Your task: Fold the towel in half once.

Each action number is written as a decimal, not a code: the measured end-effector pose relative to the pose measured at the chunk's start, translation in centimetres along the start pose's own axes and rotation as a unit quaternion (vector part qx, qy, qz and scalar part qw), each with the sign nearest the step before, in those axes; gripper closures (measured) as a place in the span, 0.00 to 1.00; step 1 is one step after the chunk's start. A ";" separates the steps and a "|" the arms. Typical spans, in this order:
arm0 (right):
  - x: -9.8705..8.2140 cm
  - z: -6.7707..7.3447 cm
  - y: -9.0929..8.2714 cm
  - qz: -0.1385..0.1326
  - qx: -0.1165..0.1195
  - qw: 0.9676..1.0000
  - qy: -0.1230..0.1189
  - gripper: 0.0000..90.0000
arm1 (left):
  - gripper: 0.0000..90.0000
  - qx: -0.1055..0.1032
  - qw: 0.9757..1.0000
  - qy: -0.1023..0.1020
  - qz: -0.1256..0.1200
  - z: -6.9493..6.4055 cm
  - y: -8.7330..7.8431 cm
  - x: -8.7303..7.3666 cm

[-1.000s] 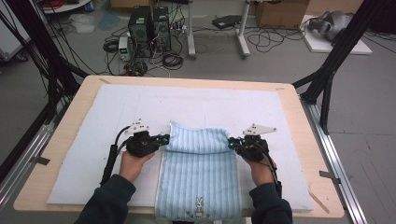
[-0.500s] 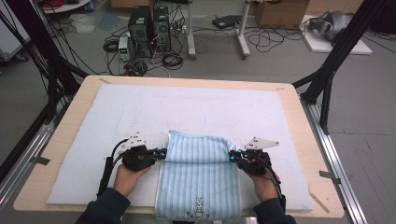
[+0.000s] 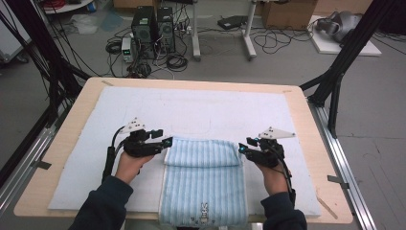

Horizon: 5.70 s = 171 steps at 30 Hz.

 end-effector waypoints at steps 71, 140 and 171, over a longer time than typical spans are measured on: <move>-5.2 4.8 -5.1 0.028 0.131 0.989 -0.064 0.86 | 0.67 -0.108 0.994 0.001 0.028 -6.8 -3.7 -5.0; 1.0 -2.8 7.2 0.063 -0.037 0.997 -0.025 0.95 | 0.97 0.068 0.997 -0.022 0.019 5.9 4.3 1.5; 3.1 -3.2 7.6 0.040 -0.043 0.998 0.013 0.57 | 0.57 0.024 0.999 -0.036 0.023 5.1 4.2 2.0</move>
Point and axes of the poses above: each handheld gripper's, and its own axes: y roughly forward along the jaws, x roughly out of its top, z roughly to its left, the point moved 9 cm from there along y, roughly forward along the jaws, and after that the axes turned 5 degrees about -x, right-handed, at the moved point
